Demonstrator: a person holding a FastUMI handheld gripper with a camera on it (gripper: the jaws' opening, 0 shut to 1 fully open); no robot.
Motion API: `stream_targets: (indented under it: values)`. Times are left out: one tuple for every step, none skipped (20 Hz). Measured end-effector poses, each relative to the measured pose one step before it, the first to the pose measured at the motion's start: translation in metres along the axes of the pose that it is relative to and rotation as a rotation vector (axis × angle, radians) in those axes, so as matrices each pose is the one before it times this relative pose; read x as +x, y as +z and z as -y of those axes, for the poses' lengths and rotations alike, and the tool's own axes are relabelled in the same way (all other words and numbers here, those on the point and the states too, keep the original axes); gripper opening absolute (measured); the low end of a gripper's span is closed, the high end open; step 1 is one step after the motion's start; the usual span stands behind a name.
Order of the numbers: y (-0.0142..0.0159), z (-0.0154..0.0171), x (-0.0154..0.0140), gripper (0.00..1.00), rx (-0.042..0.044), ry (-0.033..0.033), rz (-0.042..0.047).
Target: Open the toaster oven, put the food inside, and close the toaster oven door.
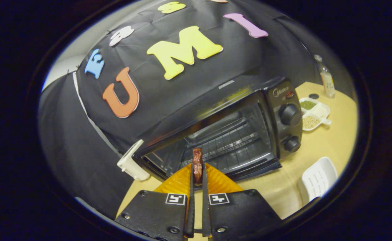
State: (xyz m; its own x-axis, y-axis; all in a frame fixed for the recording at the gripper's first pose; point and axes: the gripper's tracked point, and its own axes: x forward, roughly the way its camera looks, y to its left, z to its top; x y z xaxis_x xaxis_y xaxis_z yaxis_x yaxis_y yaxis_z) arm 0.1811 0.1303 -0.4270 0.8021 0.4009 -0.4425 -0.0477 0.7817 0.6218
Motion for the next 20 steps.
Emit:
stream_targets:
  values:
    - [0.00474,-0.00134,0.00765,0.12,0.06554,0.03111,0.02609]
    - [0.00485,-0.00038,0.00994,0.12,0.03900,0.02335,0.02089]
    - [0.00272,0.00314,0.00746,0.12,0.02068,0.00756,0.00940]
    - [0.00259,0.00397,0.00670,0.12,0.00420,-0.00156,0.01303]
    - [0.00097,0.00436,0.00499,0.12,-0.01585,-0.01151,0.01188]
    - [-0.00164,0.00378,0.00591,0.12,-0.01899,-0.00849,-0.00387]
    - [-0.00331,0.00257,0.00255,0.12,-0.00889,-0.01369,-0.00582]
    - [-0.00274,0.00432,0.00332,0.12,-0.02077,-0.01815,-0.00498]
    - [-0.00056,0.00046,0.00202,0.12,-0.02040,-0.00598,-0.00021]
    - [-0.00040,0.00277,0.00343,0.12,-0.03069,-0.01868,-0.00548]
    - [0.00006,0.00193,0.00174,0.12,-0.03500,-0.01683,0.00272]
    - [0.00165,0.00207,0.00175,0.12,-0.04284,-0.01986,-0.00152]
    - [-0.00083,0.00208,-0.00015,0.14,-0.04096,-0.02182,-0.00054]
    - [0.00010,0.00163,0.00112,0.15,-0.01752,-0.00807,-0.00458]
    - [-0.00038,0.00056,-0.00002,0.16,-0.01693,-0.00667,-0.00203]
    - [0.00015,0.00415,0.00147,0.17,-0.01897,-0.01507,-0.00271]
    - [-0.00088,0.00532,0.00313,0.18,-0.01354,-0.01675,-0.00255]
    - [0.00106,0.00338,0.00051,0.19,-0.00007,-0.01189,0.00140]
    - [0.00097,0.00059,-0.00002,0.21,0.01033,-0.00765,0.00450]
    - [0.00070,0.00198,0.00048,0.22,0.00364,-0.01504,-0.00077]
